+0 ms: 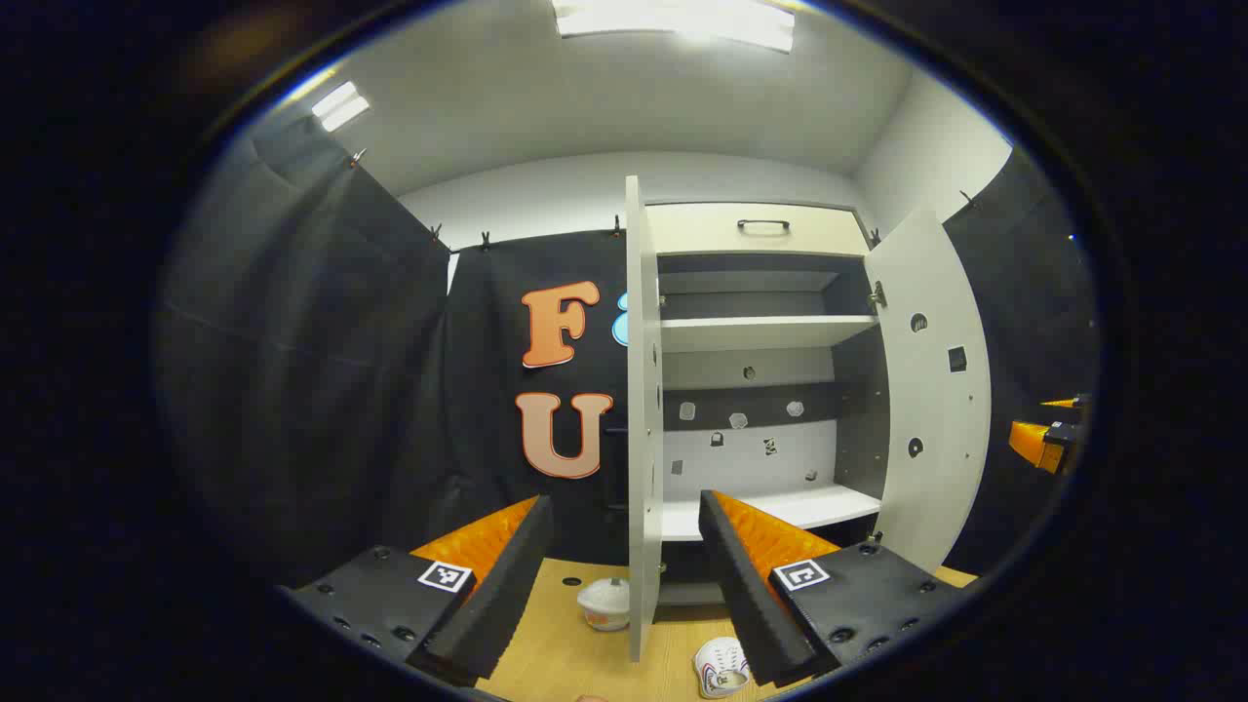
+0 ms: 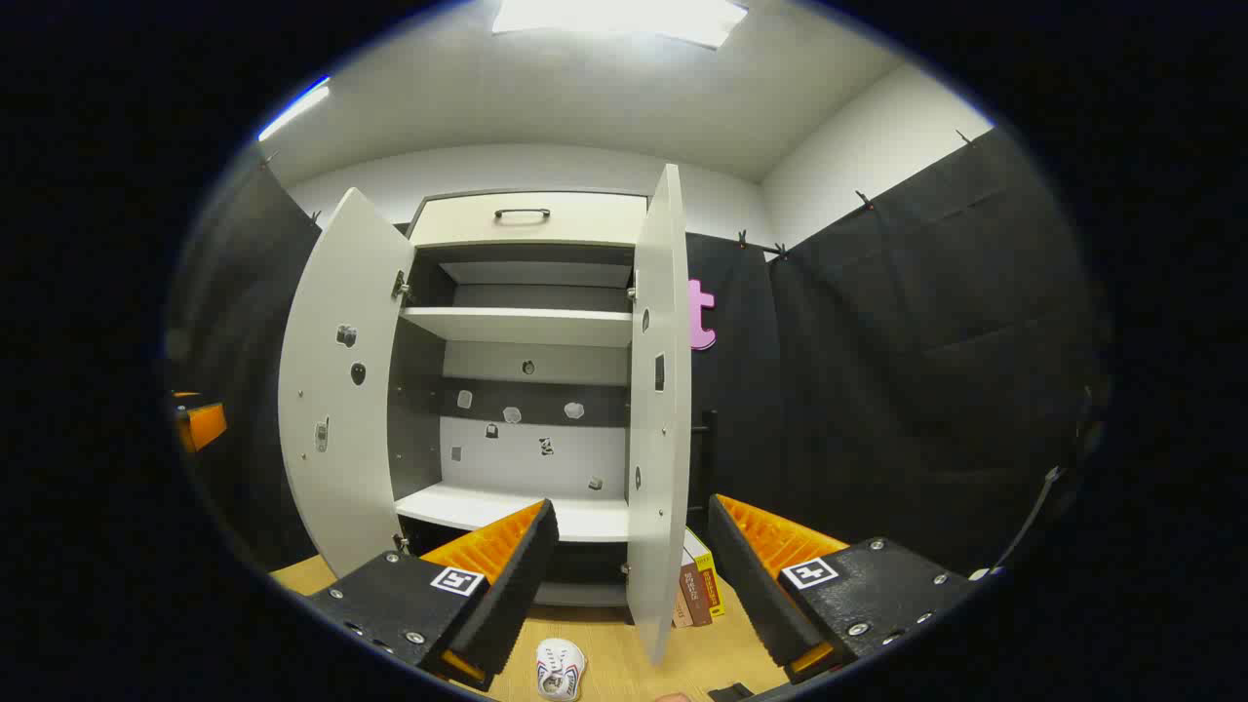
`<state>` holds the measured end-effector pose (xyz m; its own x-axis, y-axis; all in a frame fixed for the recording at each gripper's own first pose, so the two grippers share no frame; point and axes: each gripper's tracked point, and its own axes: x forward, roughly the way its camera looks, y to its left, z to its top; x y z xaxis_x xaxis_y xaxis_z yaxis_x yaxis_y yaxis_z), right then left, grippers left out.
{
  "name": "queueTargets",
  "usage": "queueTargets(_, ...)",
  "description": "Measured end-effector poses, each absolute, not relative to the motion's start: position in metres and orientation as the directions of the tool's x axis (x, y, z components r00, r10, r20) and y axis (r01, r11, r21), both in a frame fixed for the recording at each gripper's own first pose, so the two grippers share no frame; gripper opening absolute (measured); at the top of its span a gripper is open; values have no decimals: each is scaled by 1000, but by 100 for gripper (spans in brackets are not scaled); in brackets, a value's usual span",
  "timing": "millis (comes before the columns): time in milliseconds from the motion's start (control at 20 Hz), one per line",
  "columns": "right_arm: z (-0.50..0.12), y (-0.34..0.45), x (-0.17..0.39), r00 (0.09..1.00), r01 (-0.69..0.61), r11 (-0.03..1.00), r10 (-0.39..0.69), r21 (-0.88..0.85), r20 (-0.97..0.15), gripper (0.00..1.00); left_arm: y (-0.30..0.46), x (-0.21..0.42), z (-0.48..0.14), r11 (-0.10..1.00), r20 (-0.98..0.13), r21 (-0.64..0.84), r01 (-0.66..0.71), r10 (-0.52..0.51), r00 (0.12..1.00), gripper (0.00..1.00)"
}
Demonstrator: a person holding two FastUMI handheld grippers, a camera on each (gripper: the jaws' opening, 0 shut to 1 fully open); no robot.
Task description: Grab one shoe with the right hand and put it into the shoe cabinet, grab the other shoe with the left hand and put it into the shoe cabinet; then close the right door with the right hand and the left door with the left hand.
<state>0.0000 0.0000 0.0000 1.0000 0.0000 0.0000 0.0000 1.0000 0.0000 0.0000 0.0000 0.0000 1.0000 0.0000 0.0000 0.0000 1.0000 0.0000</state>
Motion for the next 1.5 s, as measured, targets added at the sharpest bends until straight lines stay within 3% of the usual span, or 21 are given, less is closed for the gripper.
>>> queueTargets(950, -27, 15, 0, 999, 16, 999, -17, -42, -38, 95, -13, 3, -4, 999, -1, -7, 44, -44, 999, 96)
queueTargets(1500, -133, 53, 15, 978, -58, 997, 49, -42, -202, 95, -8, 12, -8, 999, -4, -9, 44, -44, 999, 96)
